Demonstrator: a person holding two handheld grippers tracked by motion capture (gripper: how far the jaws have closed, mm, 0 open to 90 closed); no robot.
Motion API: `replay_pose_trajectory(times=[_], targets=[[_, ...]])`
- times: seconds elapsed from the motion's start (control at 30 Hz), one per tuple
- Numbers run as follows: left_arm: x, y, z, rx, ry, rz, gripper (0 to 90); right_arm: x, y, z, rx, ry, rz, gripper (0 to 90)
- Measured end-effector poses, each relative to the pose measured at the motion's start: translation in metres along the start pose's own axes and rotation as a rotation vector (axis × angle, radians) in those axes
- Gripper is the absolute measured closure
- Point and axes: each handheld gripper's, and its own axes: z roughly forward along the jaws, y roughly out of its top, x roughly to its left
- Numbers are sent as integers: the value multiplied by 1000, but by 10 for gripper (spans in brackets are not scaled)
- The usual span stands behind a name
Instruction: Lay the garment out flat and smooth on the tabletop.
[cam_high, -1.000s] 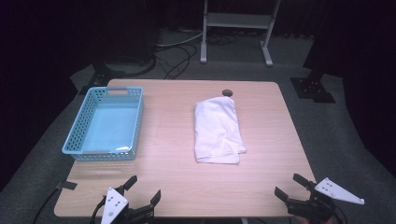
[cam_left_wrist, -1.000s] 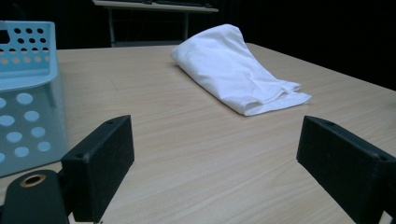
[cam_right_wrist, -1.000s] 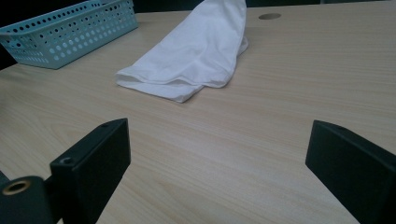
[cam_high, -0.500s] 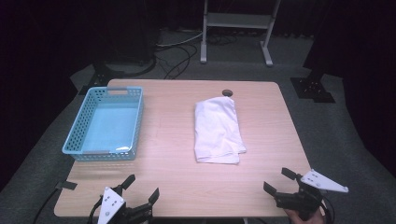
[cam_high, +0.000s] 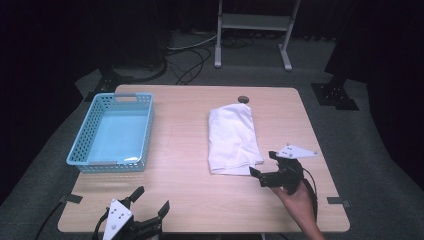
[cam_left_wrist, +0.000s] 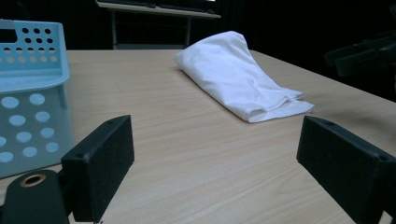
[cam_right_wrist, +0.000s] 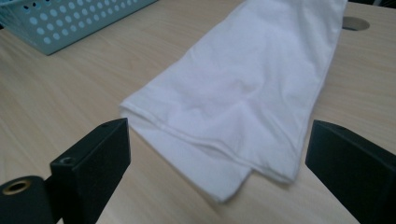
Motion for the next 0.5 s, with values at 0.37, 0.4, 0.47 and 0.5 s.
replay_pose_trajectory(times=[0.37, 0.4, 0.47, 0.5], targets=[[2, -1, -1, -3, 3, -8, 105, -8, 44, 67, 76, -14, 3, 66], [2, -1, -1, -1, 4, -5, 105, -8, 45, 74, 86, -13, 0, 92], [3, -1, -1, -1, 4, -5, 105, -9, 43, 87, 105, -15, -16, 136], [3, -1, -1, -3, 6, -4, 105, -10, 41, 93, 129, -31, -27, 143]])
